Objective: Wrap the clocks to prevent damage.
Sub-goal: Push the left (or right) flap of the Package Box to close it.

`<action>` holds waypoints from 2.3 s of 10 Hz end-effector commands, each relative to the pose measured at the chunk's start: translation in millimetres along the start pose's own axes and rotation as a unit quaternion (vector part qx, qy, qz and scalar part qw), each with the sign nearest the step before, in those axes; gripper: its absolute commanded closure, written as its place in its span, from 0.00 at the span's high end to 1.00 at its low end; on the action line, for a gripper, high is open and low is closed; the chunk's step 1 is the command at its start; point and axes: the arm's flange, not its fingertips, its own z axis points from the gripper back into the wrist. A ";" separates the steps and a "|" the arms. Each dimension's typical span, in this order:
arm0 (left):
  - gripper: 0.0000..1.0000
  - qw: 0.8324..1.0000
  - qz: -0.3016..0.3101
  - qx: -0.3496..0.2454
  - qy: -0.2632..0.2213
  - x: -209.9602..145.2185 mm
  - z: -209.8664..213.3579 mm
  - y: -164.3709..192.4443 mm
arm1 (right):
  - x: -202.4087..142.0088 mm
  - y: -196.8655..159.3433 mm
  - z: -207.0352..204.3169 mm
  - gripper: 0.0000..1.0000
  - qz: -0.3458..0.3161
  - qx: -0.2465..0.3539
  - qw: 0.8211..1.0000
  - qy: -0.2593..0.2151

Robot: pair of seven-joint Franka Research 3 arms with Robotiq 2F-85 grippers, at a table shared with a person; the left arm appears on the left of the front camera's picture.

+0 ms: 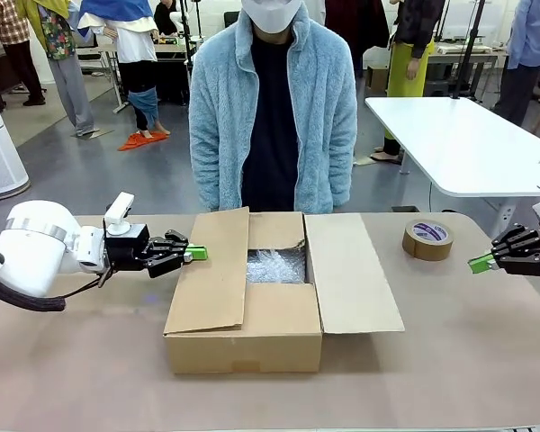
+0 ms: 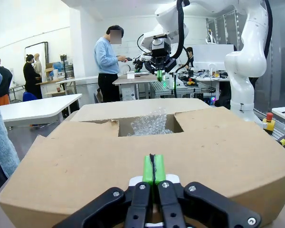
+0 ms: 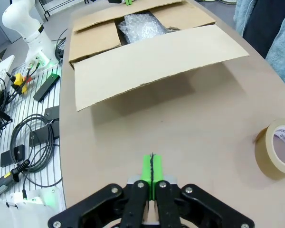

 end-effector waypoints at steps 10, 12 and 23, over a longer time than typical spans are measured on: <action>0.00 1.000 -0.001 0.001 0.002 -1.2 -1.0 -0.4 | -3.5 -29.3 -154.7 0.01 0.088 0.057 0.993 -0.060; 0.00 1.000 -0.001 0.001 0.002 -1.2 -1.0 -0.4 | -1.8 -26.4 -168.5 0.01 0.092 0.072 0.990 -0.078; 0.00 1.000 -0.001 0.001 0.002 -1.2 -1.0 -0.4 | 17.3 -18.4 -176.1 0.01 0.084 0.092 0.944 -0.306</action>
